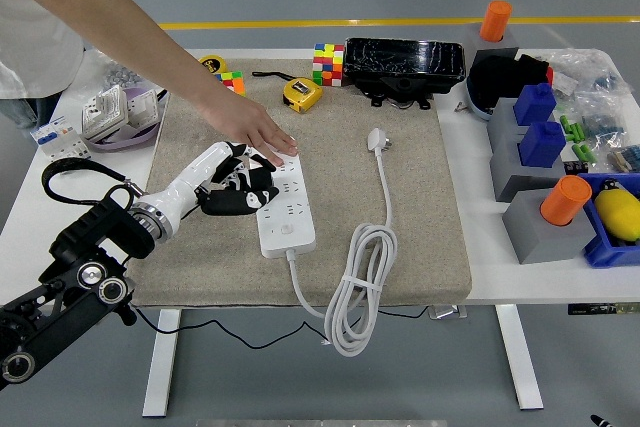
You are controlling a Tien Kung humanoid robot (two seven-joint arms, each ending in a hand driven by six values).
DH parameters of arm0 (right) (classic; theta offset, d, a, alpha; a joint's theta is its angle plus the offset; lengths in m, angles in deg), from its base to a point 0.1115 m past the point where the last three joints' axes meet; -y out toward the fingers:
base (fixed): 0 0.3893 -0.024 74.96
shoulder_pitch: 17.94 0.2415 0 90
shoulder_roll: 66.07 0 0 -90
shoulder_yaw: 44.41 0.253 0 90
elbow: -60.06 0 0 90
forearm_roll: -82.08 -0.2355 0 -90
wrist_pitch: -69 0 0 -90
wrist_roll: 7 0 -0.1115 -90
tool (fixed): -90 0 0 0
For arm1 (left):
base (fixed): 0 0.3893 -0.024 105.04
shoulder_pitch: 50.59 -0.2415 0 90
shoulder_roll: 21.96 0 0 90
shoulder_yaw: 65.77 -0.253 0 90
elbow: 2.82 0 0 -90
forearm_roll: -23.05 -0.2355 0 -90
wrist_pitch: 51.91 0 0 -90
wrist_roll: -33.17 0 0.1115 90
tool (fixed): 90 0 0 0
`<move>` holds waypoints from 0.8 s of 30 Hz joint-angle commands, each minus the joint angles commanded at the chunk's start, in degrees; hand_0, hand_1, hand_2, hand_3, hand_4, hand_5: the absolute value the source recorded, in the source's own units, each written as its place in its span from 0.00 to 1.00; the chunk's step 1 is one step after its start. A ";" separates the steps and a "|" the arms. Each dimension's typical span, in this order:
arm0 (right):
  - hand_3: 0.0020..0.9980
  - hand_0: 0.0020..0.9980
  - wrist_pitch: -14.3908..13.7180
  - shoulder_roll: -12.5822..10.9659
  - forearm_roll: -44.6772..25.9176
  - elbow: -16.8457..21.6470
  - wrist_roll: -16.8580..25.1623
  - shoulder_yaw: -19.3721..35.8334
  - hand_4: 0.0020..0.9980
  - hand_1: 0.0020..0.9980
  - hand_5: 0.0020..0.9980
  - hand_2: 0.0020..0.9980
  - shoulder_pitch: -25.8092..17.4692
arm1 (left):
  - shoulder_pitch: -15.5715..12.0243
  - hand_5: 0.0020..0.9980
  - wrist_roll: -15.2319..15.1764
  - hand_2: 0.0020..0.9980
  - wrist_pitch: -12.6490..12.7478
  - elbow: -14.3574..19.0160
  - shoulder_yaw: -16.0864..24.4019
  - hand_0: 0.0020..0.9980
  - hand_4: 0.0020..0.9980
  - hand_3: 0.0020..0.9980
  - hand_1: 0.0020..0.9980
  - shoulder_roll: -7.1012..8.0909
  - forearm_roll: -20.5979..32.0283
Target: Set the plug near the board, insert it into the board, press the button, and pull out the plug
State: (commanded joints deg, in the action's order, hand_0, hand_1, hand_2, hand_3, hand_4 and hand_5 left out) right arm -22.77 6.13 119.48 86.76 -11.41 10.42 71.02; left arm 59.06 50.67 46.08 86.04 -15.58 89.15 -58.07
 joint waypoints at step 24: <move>0.59 0.67 -0.02 -0.27 -0.01 0.02 0.06 -0.22 0.93 0.67 0.52 0.65 0.23 | 0.08 0.19 0.25 0.15 -0.12 0.21 0.09 0.16 0.73 0.56 0.06 0.22 0.04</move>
State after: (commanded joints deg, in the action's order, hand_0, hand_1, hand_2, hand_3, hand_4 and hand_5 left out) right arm -22.80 5.85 119.47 86.78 -11.35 10.19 71.25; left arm 59.14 50.92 45.96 86.25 -15.49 89.37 -58.03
